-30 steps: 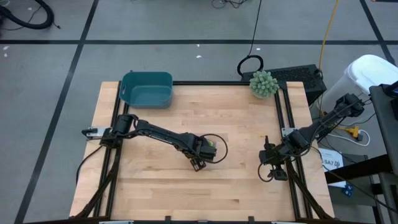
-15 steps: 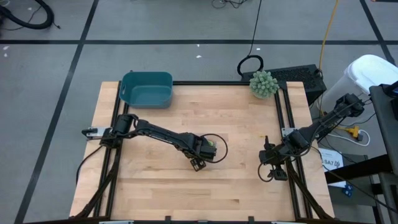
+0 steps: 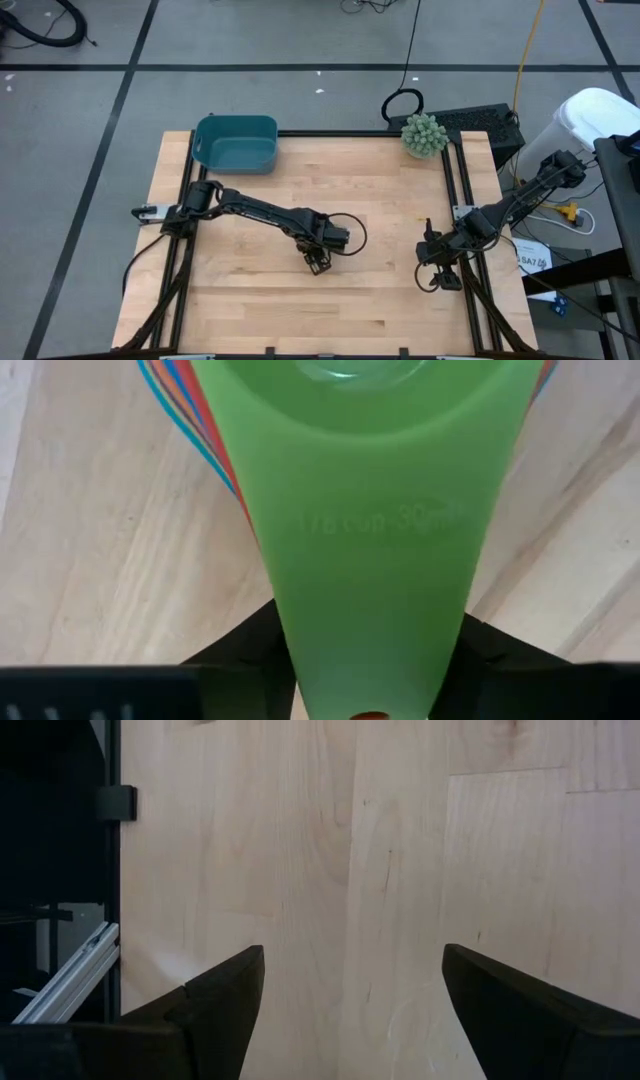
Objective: Nest measuring cups in basket
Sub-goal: Put the nested measuring cups into the blue bin
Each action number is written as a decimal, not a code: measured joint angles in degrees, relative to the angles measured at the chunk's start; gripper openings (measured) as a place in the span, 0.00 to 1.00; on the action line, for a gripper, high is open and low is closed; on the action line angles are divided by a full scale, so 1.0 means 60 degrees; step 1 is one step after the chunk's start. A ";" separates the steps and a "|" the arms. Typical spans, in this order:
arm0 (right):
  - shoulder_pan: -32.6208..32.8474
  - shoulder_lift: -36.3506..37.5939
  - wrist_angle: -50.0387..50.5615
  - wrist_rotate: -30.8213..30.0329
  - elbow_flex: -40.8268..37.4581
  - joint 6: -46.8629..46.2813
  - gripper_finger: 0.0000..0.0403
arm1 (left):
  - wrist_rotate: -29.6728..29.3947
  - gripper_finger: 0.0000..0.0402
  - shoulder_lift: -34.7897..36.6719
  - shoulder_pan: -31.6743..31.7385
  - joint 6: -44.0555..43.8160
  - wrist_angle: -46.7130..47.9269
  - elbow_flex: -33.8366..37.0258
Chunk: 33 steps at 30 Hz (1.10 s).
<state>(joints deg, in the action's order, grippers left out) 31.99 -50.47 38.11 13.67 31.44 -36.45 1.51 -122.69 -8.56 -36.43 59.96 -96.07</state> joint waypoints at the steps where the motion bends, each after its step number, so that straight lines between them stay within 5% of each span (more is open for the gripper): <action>1: 0.0000 -0.0002 0.0000 0.0000 0.0000 0.0000 0.74 | 0.0003 0.40 0.0000 0.0000 0.0009 0.0000 0.0000; 12: 0.0000 0.0000 -0.0003 0.0000 0.0000 -0.0058 0.74 | 0.0002 0.44 0.0000 -0.0007 0.0017 -0.0007 0.0000; 17: 0.0000 -0.0002 -0.0029 0.0000 0.0000 -0.0064 0.74 | 0.0002 0.34 0.0002 -0.0004 -0.0040 -0.0007 0.0000; 28: 0.0000 0.0000 -0.0029 0.0000 0.0000 -0.0058 0.74 | 0.0048 0.34 0.0004 0.0073 0.0215 0.0015 -0.0009; 33: 0.0000 0.0001 -0.0029 -0.0001 0.0000 -0.0043 0.74 | -0.0403 0.34 0.0004 0.0066 0.0549 0.1183 -0.0890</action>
<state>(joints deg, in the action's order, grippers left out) 31.99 -50.46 37.93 13.66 31.44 -36.71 -0.91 -122.67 -8.16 -33.14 67.06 -101.41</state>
